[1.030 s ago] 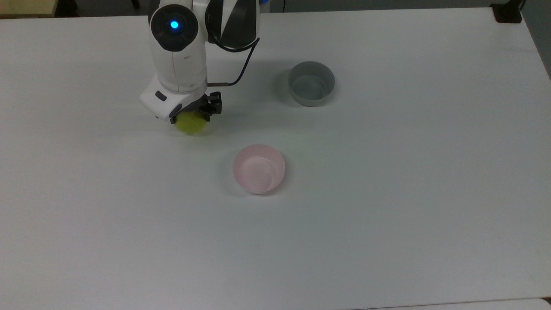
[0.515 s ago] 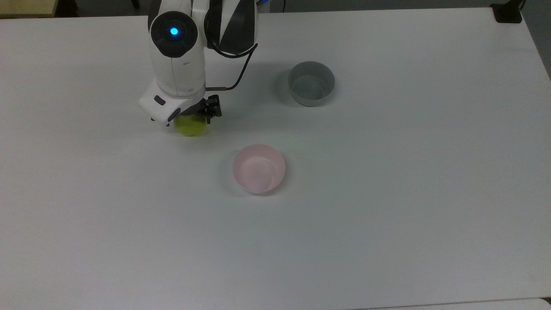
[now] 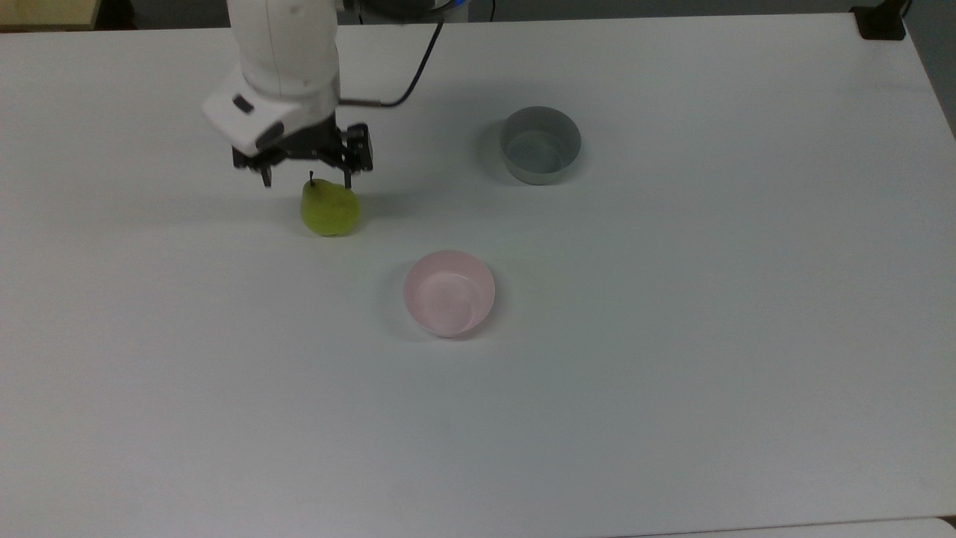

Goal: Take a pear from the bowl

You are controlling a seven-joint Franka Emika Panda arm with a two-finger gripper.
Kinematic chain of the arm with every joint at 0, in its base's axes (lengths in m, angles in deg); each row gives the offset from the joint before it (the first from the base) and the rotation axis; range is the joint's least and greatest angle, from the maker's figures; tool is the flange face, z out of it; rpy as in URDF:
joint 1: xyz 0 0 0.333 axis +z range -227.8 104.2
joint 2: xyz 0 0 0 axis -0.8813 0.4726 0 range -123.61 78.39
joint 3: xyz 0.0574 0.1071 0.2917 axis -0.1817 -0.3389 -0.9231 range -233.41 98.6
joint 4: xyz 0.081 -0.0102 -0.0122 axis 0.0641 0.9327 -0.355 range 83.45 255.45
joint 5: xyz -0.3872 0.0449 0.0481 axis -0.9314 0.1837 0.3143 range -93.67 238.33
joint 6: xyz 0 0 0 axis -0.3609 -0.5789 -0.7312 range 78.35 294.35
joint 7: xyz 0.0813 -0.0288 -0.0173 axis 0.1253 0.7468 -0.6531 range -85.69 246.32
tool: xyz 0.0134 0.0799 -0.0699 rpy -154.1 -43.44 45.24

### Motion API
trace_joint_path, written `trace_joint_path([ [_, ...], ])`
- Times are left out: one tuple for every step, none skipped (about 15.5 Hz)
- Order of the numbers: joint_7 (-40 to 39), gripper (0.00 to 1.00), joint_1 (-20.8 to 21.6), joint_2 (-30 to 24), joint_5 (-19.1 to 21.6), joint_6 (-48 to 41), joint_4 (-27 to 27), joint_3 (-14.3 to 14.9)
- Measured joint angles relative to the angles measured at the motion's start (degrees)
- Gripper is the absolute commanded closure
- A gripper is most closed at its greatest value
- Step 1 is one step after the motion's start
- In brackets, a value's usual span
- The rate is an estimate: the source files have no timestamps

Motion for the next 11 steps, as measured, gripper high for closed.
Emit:
trace_joint_path([
  [0.9,0.0,0.0,-1.8,0.4,-2.4,-0.5,-0.1],
  [1.5,0.0,0.0,-3.4,1.2,-4.4,-0.8,-0.1],
  [1.7,0.0,0.0,-4.9,1.9,-6.2,-0.9,-0.1],
  [1.8,0.0,0.0,-6.1,2.4,-7.6,-1.0,-0.1],
  [1.9,0.0,0.0,-7.0,2.6,-8.7,-1.0,-0.1],
  [1.9,0.0,0.0,-7.7,2.6,-9.5,-1.0,-0.1],
  [2.0,0.0,-0.1,-8.4,2.6,-10.2,-1.0,-0.1],
  [2.2,0.0,-0.2,-9.0,2.6,-11.1,-1.0,-0.1],
  [2.3,0.0,-0.3,-9.4,2.6,-12.1,-1.0,-0.1],
  [2.3,0.0,-0.3,-9.8,2.6,-12.8,-1.0,-0.1],
  [2.3,0.0,-0.6,-10.2,2.6,-13.2,-1.0,-0.1],
])
